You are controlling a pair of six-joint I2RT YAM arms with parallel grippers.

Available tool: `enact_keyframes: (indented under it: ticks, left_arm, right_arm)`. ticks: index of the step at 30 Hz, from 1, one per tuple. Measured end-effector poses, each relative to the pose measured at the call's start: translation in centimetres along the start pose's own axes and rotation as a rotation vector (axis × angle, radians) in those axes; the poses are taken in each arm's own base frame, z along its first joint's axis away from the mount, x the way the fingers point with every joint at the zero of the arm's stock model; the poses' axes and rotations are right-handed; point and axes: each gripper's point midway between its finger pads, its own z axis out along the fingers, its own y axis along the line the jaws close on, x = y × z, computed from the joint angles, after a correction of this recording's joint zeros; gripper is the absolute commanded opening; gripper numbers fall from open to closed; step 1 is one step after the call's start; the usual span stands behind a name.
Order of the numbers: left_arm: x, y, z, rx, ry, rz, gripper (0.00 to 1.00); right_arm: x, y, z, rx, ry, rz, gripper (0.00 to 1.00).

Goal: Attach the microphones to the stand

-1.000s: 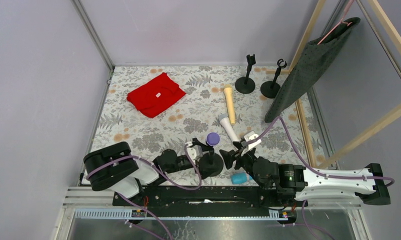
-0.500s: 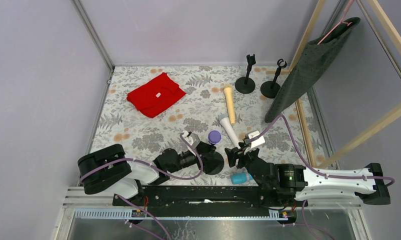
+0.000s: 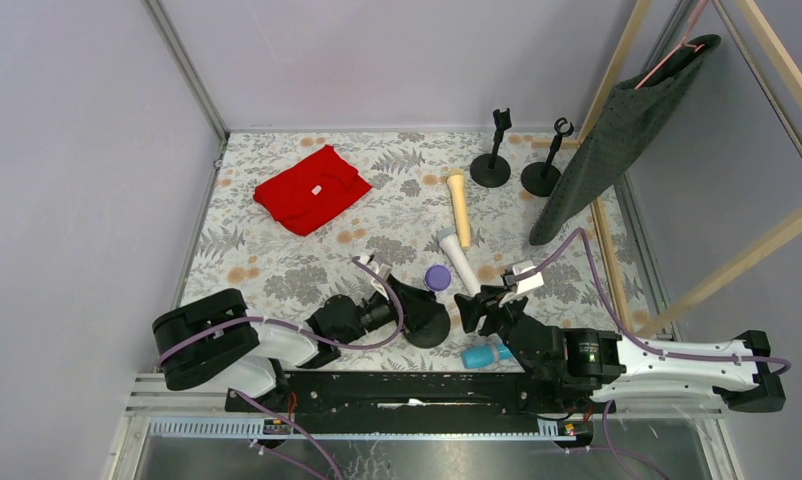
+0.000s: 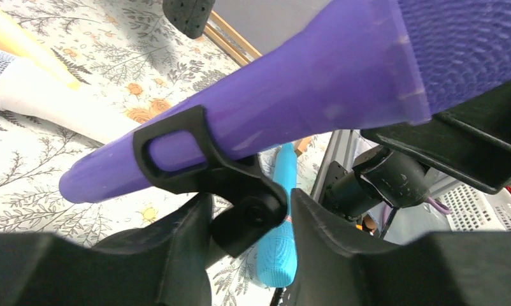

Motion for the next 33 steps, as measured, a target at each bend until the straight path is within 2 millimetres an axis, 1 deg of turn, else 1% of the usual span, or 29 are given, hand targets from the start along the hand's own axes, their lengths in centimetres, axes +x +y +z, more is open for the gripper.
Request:
enact_keyframes:
  ticks: [5,6,7,9,13,15,17,19,23,26,29,33]
  left_arm:
    - [0.1,0.5,0.0,-0.024,0.0,-0.012,0.19]
    - [0.0,0.4,0.0,-0.025,-0.001,-0.02,0.12]
    - [0.1,0.5,0.0,-0.027,0.0,-0.023,0.08]
    - [0.1,0.5,0.0,-0.029,0.001,-0.023,0.02]
    - [0.0,0.5,-0.1,-0.001,0.015,-0.005,0.01]
    - [0.0,0.5,-0.3,0.03,0.03,0.008,0.0]
    - [-0.1,0.2,-0.6,0.067,0.043,0.015,0.0]
    - [-0.7,-0.4,-1.0,0.108,0.042,0.028,0.0]
    - [-2.1,-2.7,-2.1,0.203,0.039,0.07,0.0]
    - [-2.8,-4.2,-3.1,0.26,0.05,0.106,0.0]
    - [-2.8,-5.3,-4.1,0.31,0.076,0.133,0.0]
    - [-2.2,-6.3,-5.1,0.359,0.123,0.139,0.0]
  right_arm:
    - [0.4,-0.2,0.0,0.003,0.006,0.013,0.65]
    - [0.4,-0.2,0.0,0.004,0.007,0.014,0.65]
    - [0.5,-0.2,0.0,0.004,0.008,0.016,0.65]
    - [0.6,-0.2,0.0,0.004,0.01,0.016,0.65]
    - [1.2,-0.1,0.1,-0.008,0.023,-0.008,0.64]
    - [1.7,0.4,0.1,-0.047,0.035,-0.038,0.61]
    - [2.3,0.7,0.0,-0.088,0.046,-0.073,0.6]
    - [2.6,1.0,-0.1,-0.127,0.045,-0.105,0.62]
    - [2.2,1.8,-0.6,-0.228,0.002,-0.161,0.68]
    - [2.0,2.7,-1.1,-0.336,-0.067,-0.218,0.72]
    - [1.4,3.7,-1.6,-0.43,-0.146,-0.289,0.76]
    - [0.2,5.0,-1.9,-0.499,-0.229,-0.393,0.81]
